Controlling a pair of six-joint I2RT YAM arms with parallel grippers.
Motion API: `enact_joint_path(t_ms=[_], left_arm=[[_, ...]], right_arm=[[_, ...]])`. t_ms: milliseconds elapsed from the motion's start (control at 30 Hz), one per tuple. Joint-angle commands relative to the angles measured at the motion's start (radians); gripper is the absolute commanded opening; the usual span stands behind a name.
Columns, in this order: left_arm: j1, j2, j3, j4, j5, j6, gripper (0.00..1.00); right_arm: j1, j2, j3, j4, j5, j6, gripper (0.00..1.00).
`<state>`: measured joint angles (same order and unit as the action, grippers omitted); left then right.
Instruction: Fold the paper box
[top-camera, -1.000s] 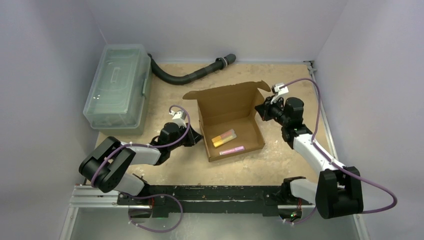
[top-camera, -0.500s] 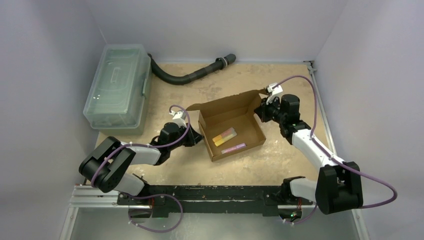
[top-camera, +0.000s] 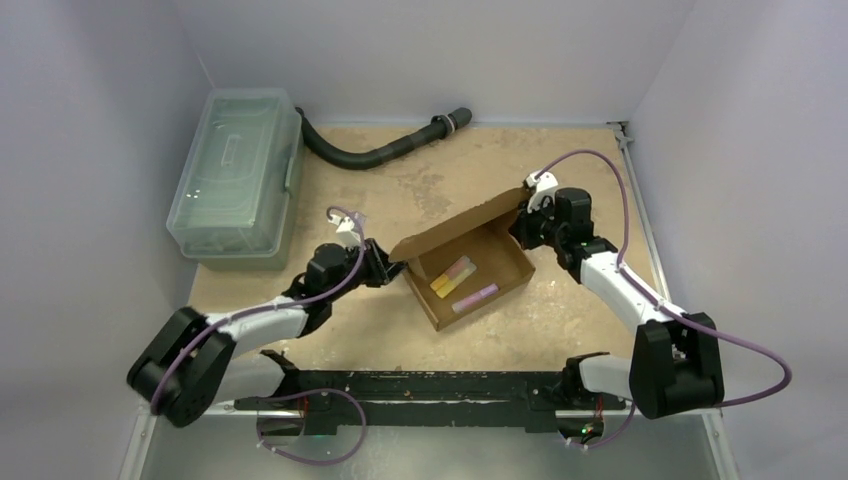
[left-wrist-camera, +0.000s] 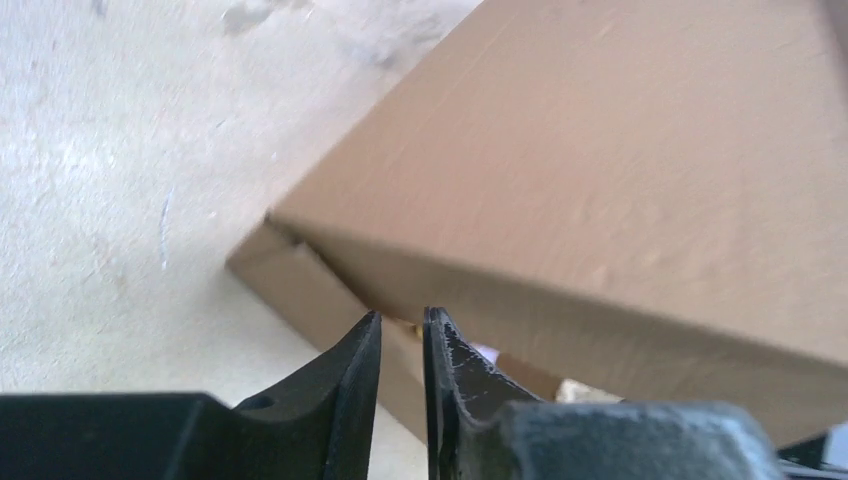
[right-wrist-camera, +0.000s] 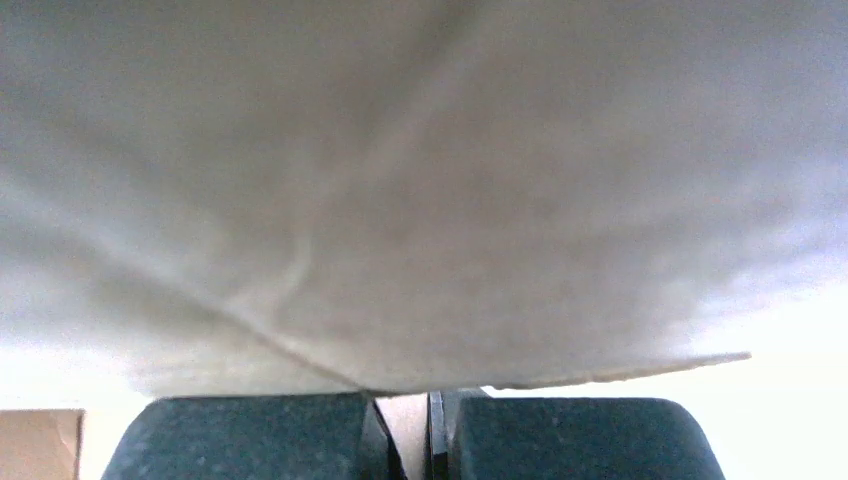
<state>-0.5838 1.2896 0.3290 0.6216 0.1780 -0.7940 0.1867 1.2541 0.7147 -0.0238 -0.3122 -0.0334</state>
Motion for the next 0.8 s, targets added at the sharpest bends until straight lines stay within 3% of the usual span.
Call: enact_joint_path(t_ms=[0,233,400,500,667,767], left_arm=[[-0.001,-0.176,0.021,-0.115,-0.019,0.001,0.24],[-0.002,-0.399,0.112,-0.475,-0.137,0.062,0.28],[-0.001,-0.473,0.244,-0.587,-0.245,0.141,0.35],[0.0,-0.372,0.342,-0.546,-0.211,0.203,0.42],[-0.002,-0.105,0.453,-0.421,0.072,0.231,0.37],[-0.005,-0.016,0.465,-0.369,0.17,0.217,0.36]], right_arm=[[0.019,0.012,0.002,-0.111,-0.005,0.016,0.01],[0.02,0.0,-0.005,-0.095,-0.022,0.023,0.04],[0.02,-0.004,-0.005,-0.09,-0.031,0.022,0.06],[0.02,-0.006,-0.006,-0.09,-0.034,0.022,0.07],[0.018,-0.042,-0.016,-0.083,-0.02,0.009,0.15],[0.018,-0.09,-0.043,-0.059,0.008,0.002,0.24]])
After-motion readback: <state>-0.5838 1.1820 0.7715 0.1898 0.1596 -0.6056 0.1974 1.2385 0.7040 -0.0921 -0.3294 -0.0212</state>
